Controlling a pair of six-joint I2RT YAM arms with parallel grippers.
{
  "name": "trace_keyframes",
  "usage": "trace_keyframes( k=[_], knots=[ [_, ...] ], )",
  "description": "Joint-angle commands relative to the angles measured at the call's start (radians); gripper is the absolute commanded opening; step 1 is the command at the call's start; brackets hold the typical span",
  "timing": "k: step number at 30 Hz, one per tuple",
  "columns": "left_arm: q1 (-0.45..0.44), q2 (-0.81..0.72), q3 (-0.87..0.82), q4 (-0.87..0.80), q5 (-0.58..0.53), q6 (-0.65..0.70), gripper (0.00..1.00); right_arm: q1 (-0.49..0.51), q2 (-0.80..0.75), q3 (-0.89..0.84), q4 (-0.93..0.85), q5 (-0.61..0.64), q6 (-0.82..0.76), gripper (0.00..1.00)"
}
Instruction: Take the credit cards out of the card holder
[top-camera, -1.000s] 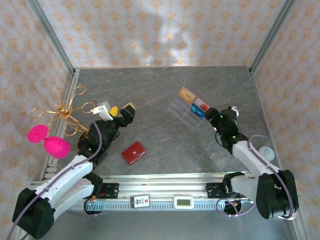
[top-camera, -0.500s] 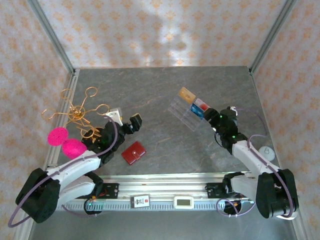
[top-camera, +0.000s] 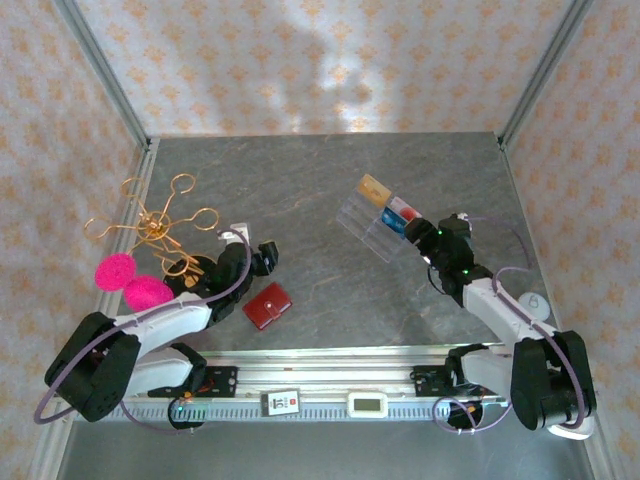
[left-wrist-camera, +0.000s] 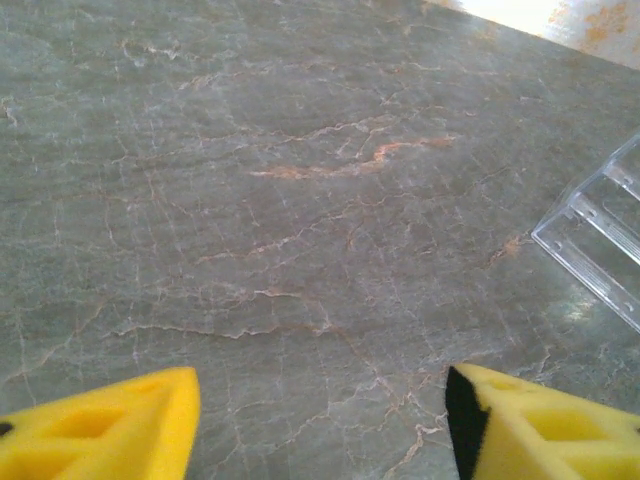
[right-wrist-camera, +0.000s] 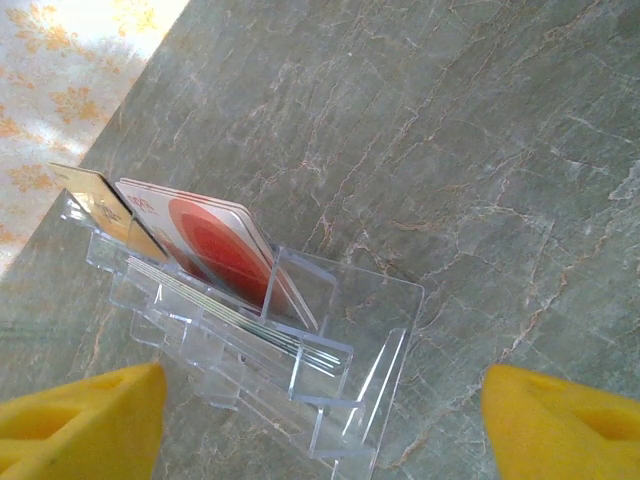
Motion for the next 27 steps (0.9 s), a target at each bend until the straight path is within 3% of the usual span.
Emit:
trace_keyframes(
  k=[1, 14, 27],
  knots=[
    [0.000, 0.021, 0.005, -0.034, -0.010, 0.016, 0.54, 0.006, 0.009, 0.032, 0.023, 0.000, -0.021, 0.81],
    [-0.001, 0.183, 0.024, -0.134, -0.100, -0.082, 0.00, 0.006, 0.013, 0.027, 0.055, -0.006, -0.022, 0.81],
    [0.049, 0.226, 0.056, -0.280, -0.318, -0.347, 0.00, 0.005, 0.004, 0.019, 0.086, -0.007, -0.029, 0.81]
  ],
)
